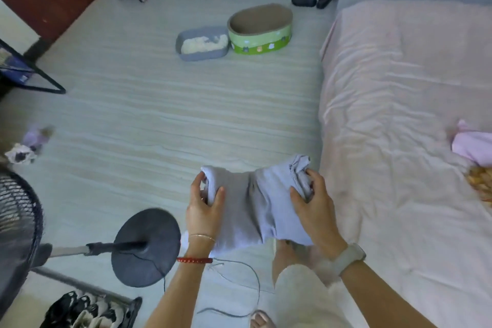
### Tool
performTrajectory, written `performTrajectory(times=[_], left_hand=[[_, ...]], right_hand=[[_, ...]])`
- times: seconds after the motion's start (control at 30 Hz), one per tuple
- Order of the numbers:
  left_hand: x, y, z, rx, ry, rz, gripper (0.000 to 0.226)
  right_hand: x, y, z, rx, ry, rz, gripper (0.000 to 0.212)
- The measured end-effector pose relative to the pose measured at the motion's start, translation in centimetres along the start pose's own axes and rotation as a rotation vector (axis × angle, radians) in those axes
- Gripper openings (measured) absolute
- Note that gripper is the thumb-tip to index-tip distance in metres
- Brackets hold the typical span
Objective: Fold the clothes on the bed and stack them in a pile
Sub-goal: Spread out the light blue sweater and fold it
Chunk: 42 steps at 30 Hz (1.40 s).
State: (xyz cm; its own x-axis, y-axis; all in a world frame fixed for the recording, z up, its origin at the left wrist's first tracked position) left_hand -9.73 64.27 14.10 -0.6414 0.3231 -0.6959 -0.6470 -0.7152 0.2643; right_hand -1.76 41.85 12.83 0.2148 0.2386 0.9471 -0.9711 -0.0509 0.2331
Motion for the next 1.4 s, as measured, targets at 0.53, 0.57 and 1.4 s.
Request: performTrajectory(times=[0.53, 0.57, 1.4], left_hand=[[-33.6, -21.6, -20.2, 0.375, -0.147, -0.437, 0.051], [-35.3, -22.8, -21.5, 0.397, -0.158, -0.461, 0.051], [-74.2, -44.6, -57.3, 0.965, -0.305, -0.997, 0.05]], right_hand=[[5.1, -27.0, 16.0, -0.533, -0.182, -0.183, 0.044], [5.3, -28.4, 16.7, -0.569, -0.194, -0.192, 0.044], [8.3, -62.0, 23.6, -1.305, -0.544, -0.338, 0.046]])
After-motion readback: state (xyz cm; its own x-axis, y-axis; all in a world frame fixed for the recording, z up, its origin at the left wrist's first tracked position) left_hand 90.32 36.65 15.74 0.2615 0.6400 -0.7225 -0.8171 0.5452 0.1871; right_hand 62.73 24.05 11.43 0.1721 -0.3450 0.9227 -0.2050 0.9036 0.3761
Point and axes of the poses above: each hand's wrist, its own y-axis away from the middle knuckle, its own z-axis out of the back of the hand, x = y × z, the point moved 4 cm from there along -y, towards the middle knuckle, and after that the axes turned 13 degrees about -y, right-handed, at the moved point
